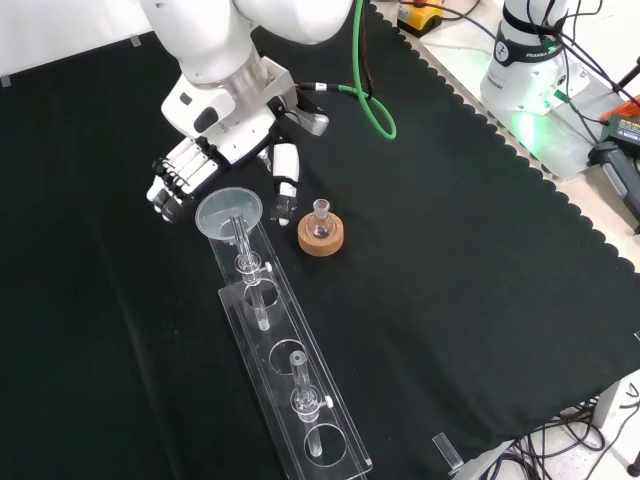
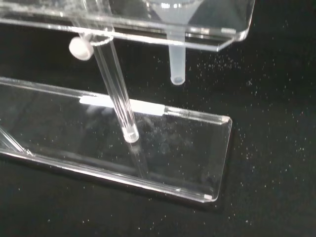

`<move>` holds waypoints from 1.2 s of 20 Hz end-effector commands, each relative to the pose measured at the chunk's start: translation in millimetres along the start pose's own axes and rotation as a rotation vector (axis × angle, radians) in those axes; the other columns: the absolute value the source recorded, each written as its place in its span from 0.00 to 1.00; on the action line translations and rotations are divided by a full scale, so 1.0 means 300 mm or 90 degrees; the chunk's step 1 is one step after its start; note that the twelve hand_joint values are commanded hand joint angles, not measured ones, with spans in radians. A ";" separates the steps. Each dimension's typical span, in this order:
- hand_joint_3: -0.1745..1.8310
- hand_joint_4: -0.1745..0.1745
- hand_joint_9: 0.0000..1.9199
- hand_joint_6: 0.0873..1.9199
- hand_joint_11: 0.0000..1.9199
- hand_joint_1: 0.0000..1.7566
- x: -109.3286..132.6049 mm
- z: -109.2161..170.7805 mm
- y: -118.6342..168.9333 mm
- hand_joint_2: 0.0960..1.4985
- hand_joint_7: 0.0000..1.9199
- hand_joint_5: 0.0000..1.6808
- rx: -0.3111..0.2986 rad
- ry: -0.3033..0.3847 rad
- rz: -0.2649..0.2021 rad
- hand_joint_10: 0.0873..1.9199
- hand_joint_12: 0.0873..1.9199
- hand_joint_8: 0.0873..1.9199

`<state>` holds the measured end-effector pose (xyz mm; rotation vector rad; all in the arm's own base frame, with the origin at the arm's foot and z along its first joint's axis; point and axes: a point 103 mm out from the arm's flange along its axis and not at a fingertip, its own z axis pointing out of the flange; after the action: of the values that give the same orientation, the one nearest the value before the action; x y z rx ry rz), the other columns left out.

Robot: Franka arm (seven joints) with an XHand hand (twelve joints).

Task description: Pick up the funnel from the transparent funnel stand.

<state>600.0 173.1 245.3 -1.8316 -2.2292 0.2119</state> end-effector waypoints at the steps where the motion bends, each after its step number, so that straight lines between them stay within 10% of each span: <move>1: 0.10 0.55 0.00 0.00 0.00 0.15 -0.007 0.053 0.025 0.52 0.00 0.00 0.035 -0.002 0.002 0.00 0.27 0.00; 5: 0.10 0.55 0.00 0.00 0.00 0.15 -0.011 0.080 0.039 0.52 0.00 0.00 0.050 -0.009 0.004 0.00 0.38 0.00; 8: 0.09 0.55 0.02 0.00 0.00 0.15 -0.012 0.087 0.041 0.52 0.00 0.00 0.049 -0.028 0.010 0.00 0.64 0.00; 11: 0.09 0.51 0.02 0.00 0.07 0.14 -0.018 0.072 0.038 0.52 0.00 0.00 0.028 -0.040 0.014 0.27 0.78 0.00; 15: 0.09 0.45 0.07 0.00 0.20 0.14 -0.017 0.055 0.034 0.52 0.04 0.01 -0.005 -0.069 0.014 0.48 0.75 0.04; 19: 0.09 0.38 0.18 0.00 0.33 0.16 -0.015 0.054 0.040 0.52 0.02 0.07 -0.027 -0.093 0.013 0.48 0.67 0.37; 24: 0.09 0.25 0.33 0.00 0.48 0.18 -0.004 0.070 0.053 0.53 0.12 0.18 -0.046 -0.113 0.007 0.47 0.61 0.48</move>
<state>608.0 173.9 223.4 -1.9185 -2.3417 0.3208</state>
